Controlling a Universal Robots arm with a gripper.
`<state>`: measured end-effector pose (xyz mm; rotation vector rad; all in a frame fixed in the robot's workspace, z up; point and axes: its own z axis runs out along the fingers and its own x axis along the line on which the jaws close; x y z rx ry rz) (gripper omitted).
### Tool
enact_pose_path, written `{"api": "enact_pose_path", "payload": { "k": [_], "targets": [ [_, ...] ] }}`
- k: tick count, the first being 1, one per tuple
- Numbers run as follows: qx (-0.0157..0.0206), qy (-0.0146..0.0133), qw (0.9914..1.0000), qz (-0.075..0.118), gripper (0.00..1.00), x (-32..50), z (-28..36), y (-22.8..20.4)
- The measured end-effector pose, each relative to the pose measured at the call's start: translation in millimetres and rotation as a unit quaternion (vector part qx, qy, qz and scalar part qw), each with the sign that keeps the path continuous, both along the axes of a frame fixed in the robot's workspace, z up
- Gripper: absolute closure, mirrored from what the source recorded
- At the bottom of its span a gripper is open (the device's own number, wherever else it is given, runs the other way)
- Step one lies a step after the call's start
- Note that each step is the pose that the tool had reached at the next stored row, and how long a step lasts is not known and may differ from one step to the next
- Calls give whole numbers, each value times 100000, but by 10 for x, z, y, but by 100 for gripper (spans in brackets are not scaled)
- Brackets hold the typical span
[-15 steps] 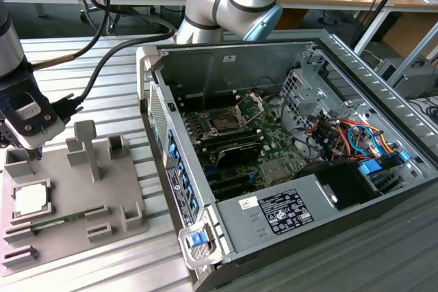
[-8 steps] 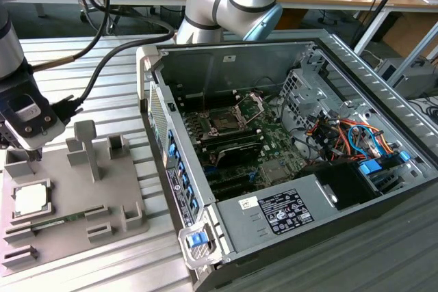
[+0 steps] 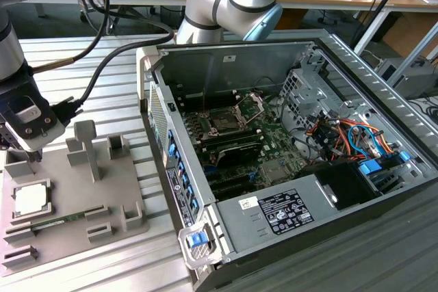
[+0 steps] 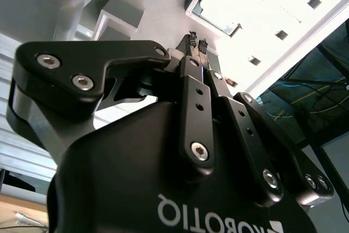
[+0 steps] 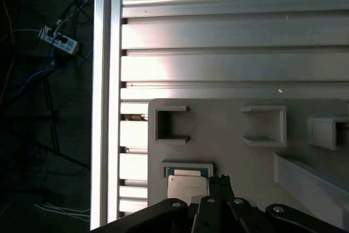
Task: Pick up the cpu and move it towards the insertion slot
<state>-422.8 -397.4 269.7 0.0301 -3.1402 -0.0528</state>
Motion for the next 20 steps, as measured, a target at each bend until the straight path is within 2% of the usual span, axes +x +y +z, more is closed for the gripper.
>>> {"api": "enact_pose_path", "payload": {
  "k": [20],
  "targets": [
    [-18,4,100000,-3,89,-7,-67,0]
  ]
}}
